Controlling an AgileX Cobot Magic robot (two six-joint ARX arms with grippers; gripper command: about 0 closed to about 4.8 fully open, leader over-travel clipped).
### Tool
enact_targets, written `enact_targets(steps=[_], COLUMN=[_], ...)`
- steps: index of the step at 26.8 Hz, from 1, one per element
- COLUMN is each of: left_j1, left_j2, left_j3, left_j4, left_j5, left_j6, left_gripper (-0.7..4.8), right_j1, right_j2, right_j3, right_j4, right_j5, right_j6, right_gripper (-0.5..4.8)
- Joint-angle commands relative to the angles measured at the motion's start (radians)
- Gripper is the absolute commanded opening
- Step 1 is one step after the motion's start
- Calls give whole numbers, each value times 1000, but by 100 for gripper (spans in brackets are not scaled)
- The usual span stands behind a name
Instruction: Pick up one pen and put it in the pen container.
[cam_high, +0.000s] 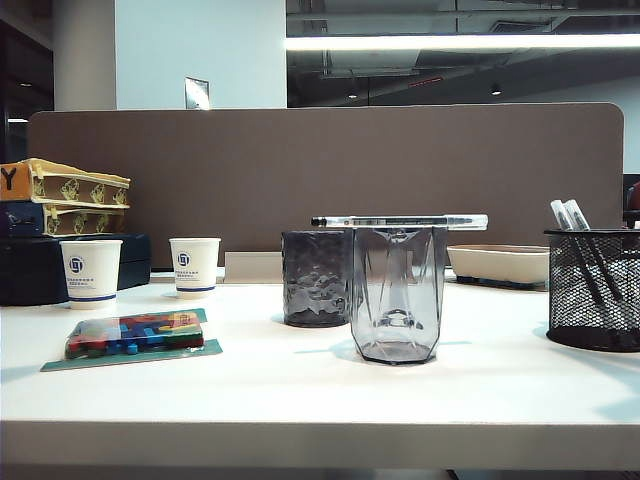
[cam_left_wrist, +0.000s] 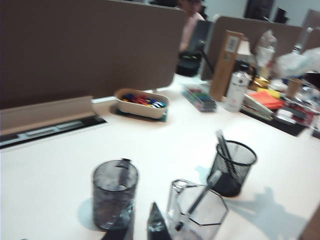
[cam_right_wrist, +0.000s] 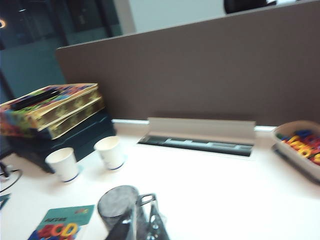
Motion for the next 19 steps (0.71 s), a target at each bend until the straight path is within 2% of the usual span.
enact_targets(steps=[1, 9, 13, 19], left_j1=[-22, -28, -29, -29], left_j2=[66, 211, 263, 262], left_j3=[35, 77, 87, 87], left_j4=[12, 20, 23, 93], left_j5=[10, 67, 133, 166], left_j6=[2, 2, 2, 0], left_gripper=[30, 31, 30, 30], right_j1=[0, 5, 13, 12], right_j2=[0, 50, 128, 141], right_j3=[4, 4, 4, 4], right_j4=[-11, -15, -9, 30], right_j5=[-6, -12, -108, -119], right_j6=[12, 13, 16, 16], right_gripper=[36, 36, 46, 45])
